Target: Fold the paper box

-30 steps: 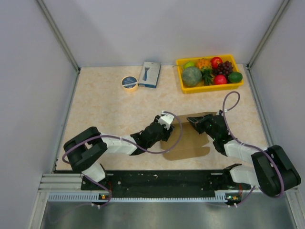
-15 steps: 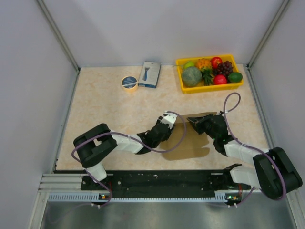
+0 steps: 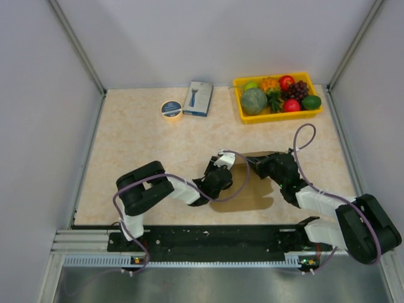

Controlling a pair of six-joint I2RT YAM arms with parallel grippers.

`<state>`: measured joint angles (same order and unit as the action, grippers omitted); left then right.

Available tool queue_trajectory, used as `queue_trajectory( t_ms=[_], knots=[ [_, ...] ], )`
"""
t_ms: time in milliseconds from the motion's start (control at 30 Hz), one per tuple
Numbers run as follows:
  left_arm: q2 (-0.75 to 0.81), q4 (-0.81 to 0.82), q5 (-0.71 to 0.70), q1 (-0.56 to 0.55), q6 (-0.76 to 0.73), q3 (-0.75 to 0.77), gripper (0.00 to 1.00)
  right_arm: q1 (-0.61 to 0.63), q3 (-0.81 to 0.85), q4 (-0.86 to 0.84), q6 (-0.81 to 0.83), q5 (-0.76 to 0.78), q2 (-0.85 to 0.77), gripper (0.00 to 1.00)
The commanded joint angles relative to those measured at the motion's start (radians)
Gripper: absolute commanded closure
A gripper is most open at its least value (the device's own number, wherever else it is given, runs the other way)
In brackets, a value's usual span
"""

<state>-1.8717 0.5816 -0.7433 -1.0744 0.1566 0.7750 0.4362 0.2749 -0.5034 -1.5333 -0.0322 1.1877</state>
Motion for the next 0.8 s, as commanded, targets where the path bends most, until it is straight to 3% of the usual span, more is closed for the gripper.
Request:
queue_trajectory(
  t_ms=[0, 33, 133, 167, 267, 467, 500, 533, 567, 767],
  knots=[
    [-0.036, 0.13, -0.116, -0.007, -0.028, 0.044, 0.62, 0.021, -0.022, 0.117, 0.005, -0.008, 0.012, 1.0],
    [-0.041, 0.158, -0.134, -0.009, -0.035, 0.044, 0.67, 0.021, -0.022, 0.115, 0.005, -0.006, 0.012, 1.0],
    [-0.07, 0.178, -0.186, -0.009, -0.057, 0.047, 0.96, 0.024, -0.04, 0.102, -0.01, -0.008, 0.009, 1.0],
    [-0.085, 0.21, -0.195, -0.007, -0.068, 0.037, 1.0, 0.025, -0.043, 0.101, -0.017, -0.002, 0.0, 1.0],
    [-0.124, 0.32, -0.195, -0.009, -0.098, 0.004, 1.0, 0.033, -0.048, 0.111, -0.016, 0.011, -0.014, 1.0],
    [-0.107, 0.348, -0.153, -0.012, -0.049, -0.023, 0.99, 0.036, -0.055, 0.085, 0.027, 0.028, -0.013, 1.0],
    [-0.103, 0.351, -0.143, -0.012, -0.037, -0.029, 0.89, 0.038, -0.06, 0.068, 0.039, 0.029, -0.005, 1.0],
    [-0.096, 0.359, -0.137, -0.012, -0.028, -0.04, 0.69, 0.042, -0.062, 0.057, 0.039, 0.028, 0.009, 1.0],
    [-0.086, 0.362, -0.136, -0.012, -0.006, -0.057, 0.61, 0.042, -0.063, 0.049, 0.039, 0.028, 0.015, 1.0],
    [0.046, 0.322, -0.013, -0.015, 0.079, -0.172, 0.39, 0.044, -0.071, 0.031, 0.051, 0.053, 0.026, 1.0]
  ],
)
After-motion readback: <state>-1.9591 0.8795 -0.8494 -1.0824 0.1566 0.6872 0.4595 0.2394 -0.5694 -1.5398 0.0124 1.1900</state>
